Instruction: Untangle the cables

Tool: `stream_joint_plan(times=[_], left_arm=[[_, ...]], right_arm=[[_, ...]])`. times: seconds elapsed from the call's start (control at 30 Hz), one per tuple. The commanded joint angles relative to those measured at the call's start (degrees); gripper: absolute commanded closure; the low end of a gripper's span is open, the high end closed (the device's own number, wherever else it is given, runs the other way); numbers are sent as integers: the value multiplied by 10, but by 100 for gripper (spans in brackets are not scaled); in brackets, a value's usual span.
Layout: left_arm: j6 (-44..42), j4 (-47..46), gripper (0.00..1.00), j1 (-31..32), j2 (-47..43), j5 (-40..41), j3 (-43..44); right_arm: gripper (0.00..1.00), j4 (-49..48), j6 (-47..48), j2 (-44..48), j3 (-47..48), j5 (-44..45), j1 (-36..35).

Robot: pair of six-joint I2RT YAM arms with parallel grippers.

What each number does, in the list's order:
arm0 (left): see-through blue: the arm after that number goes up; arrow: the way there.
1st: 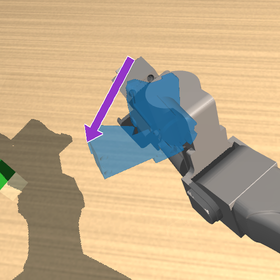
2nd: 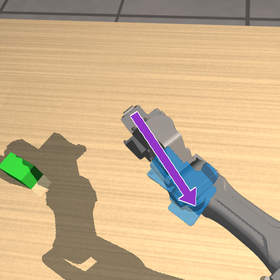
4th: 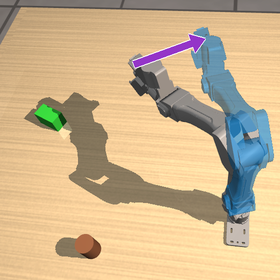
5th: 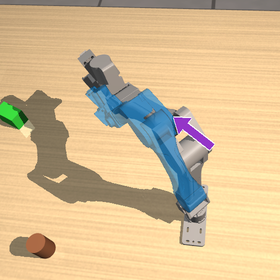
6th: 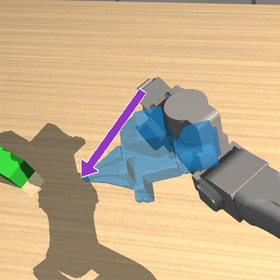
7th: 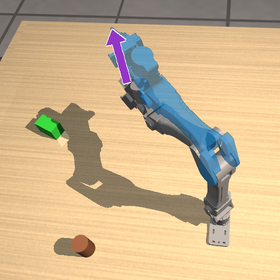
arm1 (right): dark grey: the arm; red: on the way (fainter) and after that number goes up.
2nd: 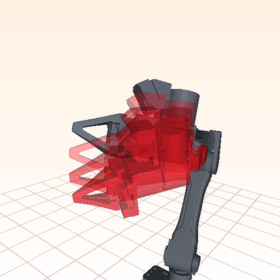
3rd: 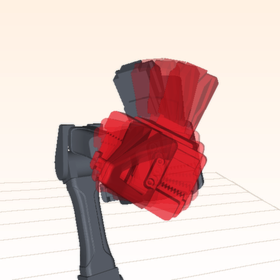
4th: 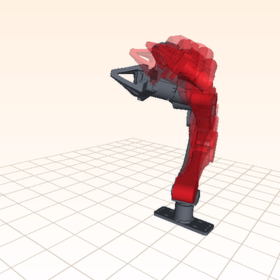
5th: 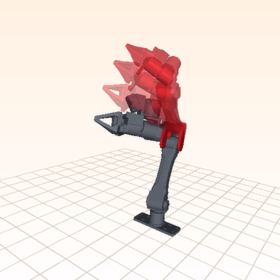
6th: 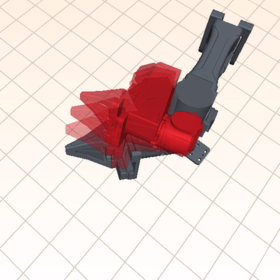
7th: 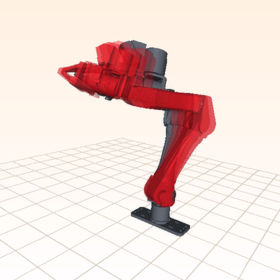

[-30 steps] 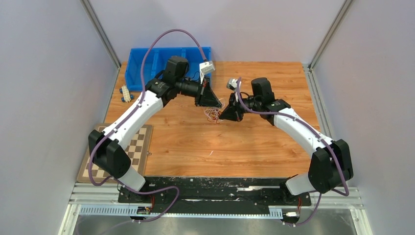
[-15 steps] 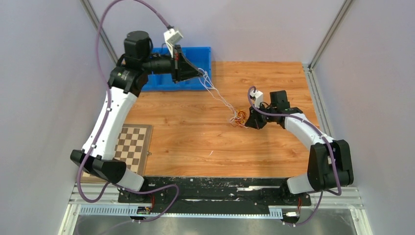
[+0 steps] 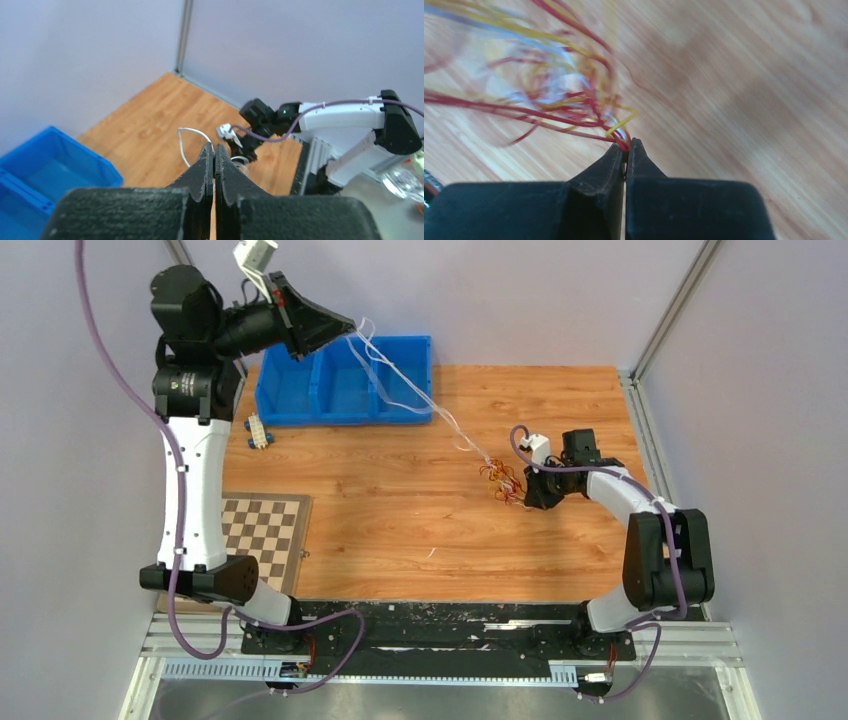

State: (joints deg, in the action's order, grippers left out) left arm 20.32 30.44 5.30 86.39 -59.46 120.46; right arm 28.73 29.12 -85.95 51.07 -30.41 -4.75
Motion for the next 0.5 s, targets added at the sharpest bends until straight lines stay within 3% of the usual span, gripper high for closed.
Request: stream_joint_plan(times=[0.0,0.2,0.37,0.47], left_arm=[[73,-162,100,-56,-13,15,83],[124,-213,100,-93,-11,14,117],[133,-218,100,-114,-26,7,88],[186,-271,100,-158,-24,11,96]], right_arm=[[100,49,41,-46,-12,116,31],[100,48,54,-79,3,139,52],[100,51,64,-83,8,152,74],[100,51,75,-88,2,167,83]])
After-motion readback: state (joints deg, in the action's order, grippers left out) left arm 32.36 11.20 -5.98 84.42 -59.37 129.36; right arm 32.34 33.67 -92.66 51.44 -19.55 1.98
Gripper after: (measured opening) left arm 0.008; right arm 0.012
